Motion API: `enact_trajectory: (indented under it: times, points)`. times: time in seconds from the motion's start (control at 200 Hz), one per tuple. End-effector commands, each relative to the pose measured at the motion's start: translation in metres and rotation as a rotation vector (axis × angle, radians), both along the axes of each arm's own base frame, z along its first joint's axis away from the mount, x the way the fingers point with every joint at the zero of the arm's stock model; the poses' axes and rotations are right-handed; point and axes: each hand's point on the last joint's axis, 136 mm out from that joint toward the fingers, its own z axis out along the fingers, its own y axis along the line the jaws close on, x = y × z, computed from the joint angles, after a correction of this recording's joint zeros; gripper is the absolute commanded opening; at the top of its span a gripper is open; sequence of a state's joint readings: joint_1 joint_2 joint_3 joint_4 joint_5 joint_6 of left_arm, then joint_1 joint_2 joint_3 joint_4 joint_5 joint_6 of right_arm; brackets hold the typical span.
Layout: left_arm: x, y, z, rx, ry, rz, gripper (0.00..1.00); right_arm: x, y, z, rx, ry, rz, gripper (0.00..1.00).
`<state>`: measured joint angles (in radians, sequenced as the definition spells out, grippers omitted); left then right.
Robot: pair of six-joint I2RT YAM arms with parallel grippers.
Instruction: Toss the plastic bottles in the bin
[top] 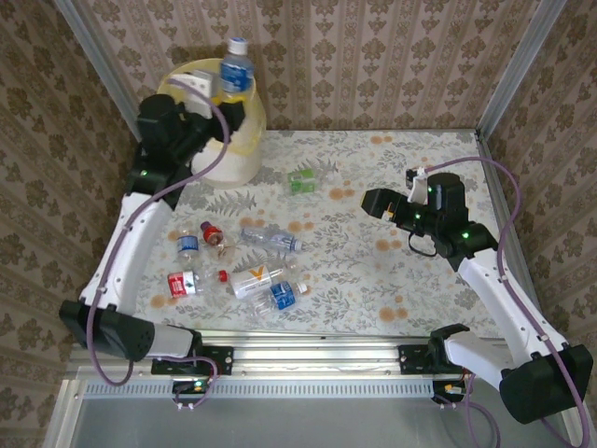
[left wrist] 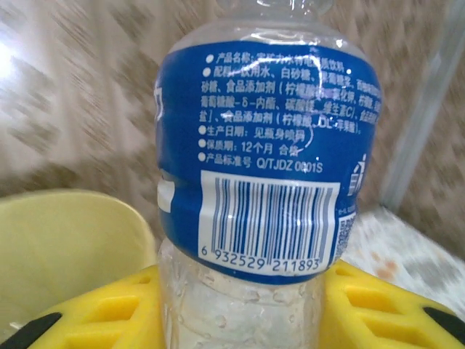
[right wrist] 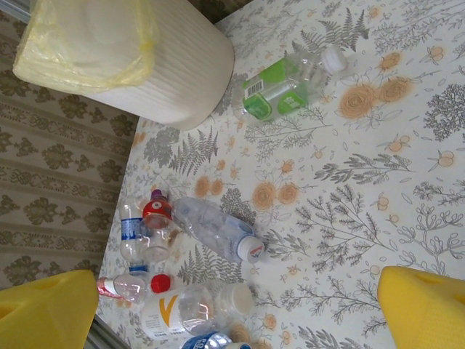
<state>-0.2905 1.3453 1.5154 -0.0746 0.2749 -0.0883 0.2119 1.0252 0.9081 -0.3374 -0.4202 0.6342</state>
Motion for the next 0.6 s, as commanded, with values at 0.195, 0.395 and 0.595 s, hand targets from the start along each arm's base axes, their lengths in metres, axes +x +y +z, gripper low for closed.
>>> enact_trajectory:
  times: [0.195,0.395,0.595]
  points:
    - [-0.012,0.047,0.079,-0.11,-0.338,0.156,0.42,0.007,0.0,0.0,-0.001,-0.023,0.008,1.0]
    - [0.043,0.065,0.044,-0.08,-0.068,0.215,0.43,0.008,0.0,-0.001,-0.009,-0.02,0.01,1.0]
    - [0.104,0.098,-0.048,0.042,0.357,0.361,0.47,0.01,-0.001,-0.004,-0.019,-0.004,0.013,1.0]
